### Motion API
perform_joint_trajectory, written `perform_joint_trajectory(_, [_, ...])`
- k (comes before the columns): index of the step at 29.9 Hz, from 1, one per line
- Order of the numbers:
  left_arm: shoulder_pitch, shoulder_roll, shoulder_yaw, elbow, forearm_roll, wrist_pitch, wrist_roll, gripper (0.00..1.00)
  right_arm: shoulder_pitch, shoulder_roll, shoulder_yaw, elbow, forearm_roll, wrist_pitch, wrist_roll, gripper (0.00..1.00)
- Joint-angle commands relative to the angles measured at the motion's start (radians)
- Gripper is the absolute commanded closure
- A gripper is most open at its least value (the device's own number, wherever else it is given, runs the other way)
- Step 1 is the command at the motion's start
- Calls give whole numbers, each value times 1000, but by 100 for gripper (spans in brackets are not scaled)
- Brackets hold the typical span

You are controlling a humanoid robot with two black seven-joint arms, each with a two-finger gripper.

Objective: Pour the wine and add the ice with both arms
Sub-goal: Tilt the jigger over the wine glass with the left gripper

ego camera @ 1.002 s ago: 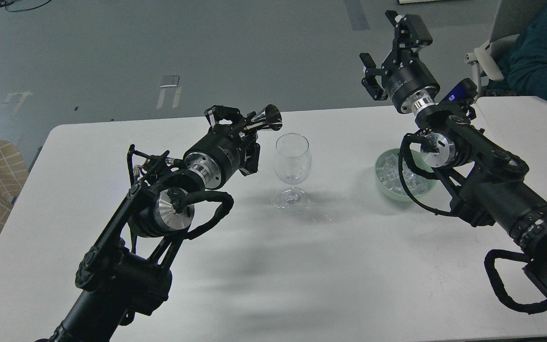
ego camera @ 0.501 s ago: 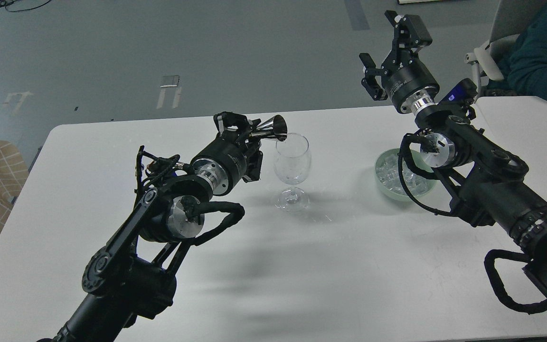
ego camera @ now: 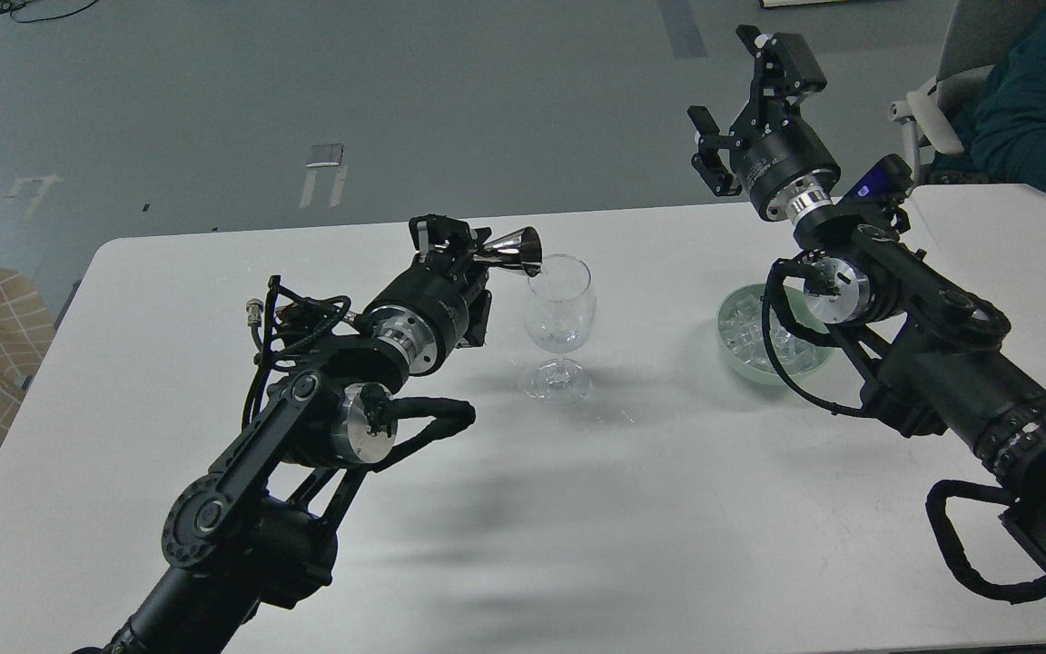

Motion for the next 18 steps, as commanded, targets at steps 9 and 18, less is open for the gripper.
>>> perform_joint_trajectory(9, [-8, 0, 0, -28, 18, 0, 40, 100, -3, 2, 0, 1, 1, 0, 0, 0])
perform_joint_trajectory(18, [-38, 31, 0, -33, 36, 0, 46, 100, -3, 2, 0, 1, 0, 0, 0, 0])
